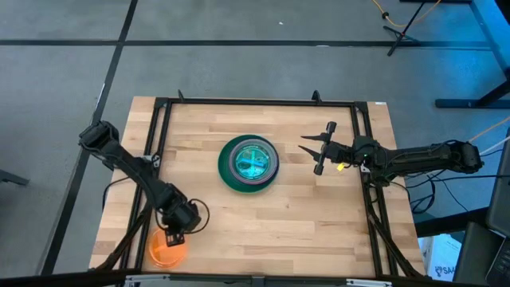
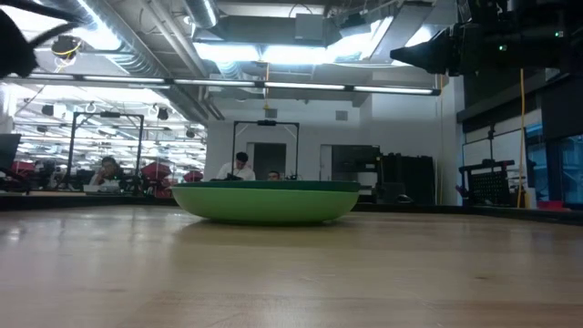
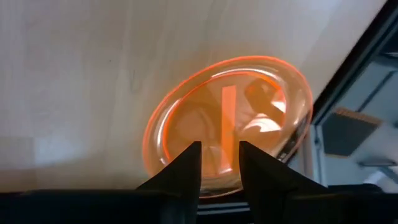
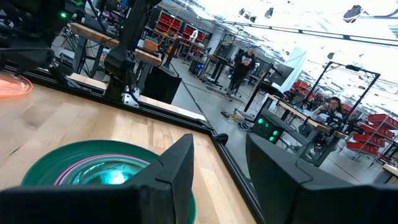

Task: Stack plastic plates
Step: Stack the orange plate on top of the light blue plate, then return to Home Position

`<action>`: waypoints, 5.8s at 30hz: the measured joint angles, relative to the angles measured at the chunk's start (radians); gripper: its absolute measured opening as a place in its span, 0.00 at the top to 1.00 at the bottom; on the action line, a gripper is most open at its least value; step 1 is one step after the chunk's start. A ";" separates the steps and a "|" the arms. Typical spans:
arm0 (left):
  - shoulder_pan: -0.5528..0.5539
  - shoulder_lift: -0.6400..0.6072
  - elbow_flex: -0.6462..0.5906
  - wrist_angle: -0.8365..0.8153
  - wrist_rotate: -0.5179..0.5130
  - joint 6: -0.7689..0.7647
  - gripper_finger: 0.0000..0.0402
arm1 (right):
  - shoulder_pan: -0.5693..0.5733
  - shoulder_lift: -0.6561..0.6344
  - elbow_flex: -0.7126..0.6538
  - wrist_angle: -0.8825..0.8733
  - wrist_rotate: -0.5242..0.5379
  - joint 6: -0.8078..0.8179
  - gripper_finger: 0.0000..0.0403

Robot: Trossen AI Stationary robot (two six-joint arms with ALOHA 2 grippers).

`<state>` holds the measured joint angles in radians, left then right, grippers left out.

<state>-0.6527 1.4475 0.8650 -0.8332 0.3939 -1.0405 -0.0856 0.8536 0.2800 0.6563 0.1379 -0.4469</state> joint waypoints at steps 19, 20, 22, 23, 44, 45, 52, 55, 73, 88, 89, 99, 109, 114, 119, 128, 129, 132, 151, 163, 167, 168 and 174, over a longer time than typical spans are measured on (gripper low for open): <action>-0.102 -0.001 -0.010 -0.042 -0.179 -0.005 0.75 | 0.000 0.000 0.000 0.000 0.000 0.000 0.64; -0.101 -0.002 -0.022 -0.035 -0.174 -0.005 0.75 | 0.000 0.000 0.000 0.000 0.000 0.000 0.64; -0.098 -0.004 -0.055 -0.010 -0.141 -0.007 0.75 | 0.000 0.000 0.000 0.000 0.000 0.000 0.64; -0.098 -0.008 -0.074 0.010 -0.121 -0.018 0.75 | 0.000 0.000 0.000 0.000 0.000 0.000 0.64; -0.098 -0.058 -0.233 0.129 -0.134 -0.054 0.75 | 0.000 0.000 0.000 0.001 0.000 -0.003 0.64; -0.098 -0.058 -0.242 0.142 -0.127 -0.055 0.75 | 0.000 0.000 0.000 0.001 0.000 -0.003 0.64; -0.098 -0.058 -0.287 0.257 -0.077 -0.098 0.75 | 0.000 0.000 0.000 0.000 0.000 0.004 0.64; -0.098 -0.058 -0.290 0.268 -0.075 -0.108 0.75 | 0.000 0.000 0.000 0.000 0.000 0.005 0.64; -0.098 -0.058 -0.292 0.277 -0.087 -0.105 0.98 | 0.000 0.000 0.000 -0.001 0.000 -0.003 0.64; 0.043 -0.185 -0.292 0.269 -0.134 -0.128 0.99 | 0.000 0.000 0.000 0.007 0.002 -0.005 0.64; 0.059 -0.205 -0.292 0.269 -0.146 -0.128 0.99 | 0.000 0.000 0.000 0.007 0.001 -0.005 0.64; 0.222 -0.372 -0.292 0.313 -0.281 -0.160 1.00 | 0.000 0.000 0.000 0.007 0.002 -0.005 0.64; 0.359 -0.397 -0.292 0.497 -0.464 -0.075 1.00 | 0.000 0.000 0.000 0.007 0.003 -0.005 0.64; 0.428 -0.397 -0.292 0.591 -0.691 -0.024 1.00 | 0.000 0.000 0.000 0.007 0.003 -0.005 0.64; 0.495 -0.392 -0.292 0.619 -0.896 0.083 1.00 | 0.000 0.000 0.000 0.007 0.003 -0.005 0.64; 0.613 -0.274 -0.292 0.757 -0.942 0.195 0.99 | 0.000 0.000 0.000 0.006 -0.009 -0.007 0.64; 0.626 -0.253 -0.292 0.781 -0.928 0.210 0.99 | 0.000 0.000 0.000 0.006 -0.009 -0.007 0.64; 0.651 -0.193 -0.292 0.849 -0.921 0.241 0.99 | 0.000 0.000 0.000 0.006 -0.009 -0.007 0.64; 0.642 -0.184 -0.291 0.906 -0.803 0.425 0.77 | 0.000 0.000 0.000 0.000 0.036 0.029 0.64; 0.610 -0.225 -0.291 0.896 -0.762 0.579 0.78 | 0.000 0.001 0.005 0.000 0.035 0.145 0.48; 0.610 -0.253 -0.291 0.937 -0.749 0.706 0.78 | 0.000 0.017 0.008 0.000 0.030 0.250 0.43; 0.610 -0.260 -0.291 0.962 -0.746 0.748 0.78 | 0.000 0.024 0.008 0.000 0.035 0.287 0.43; 0.613 -0.328 -0.291 0.973 -0.728 0.937 0.80 | 0.000 0.030 0.008 -0.055 0.036 0.317 0.46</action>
<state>-0.0394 1.1197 0.5743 0.1397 -0.3337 -0.1031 -0.0856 0.8831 0.2882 0.6010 0.1738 -0.1297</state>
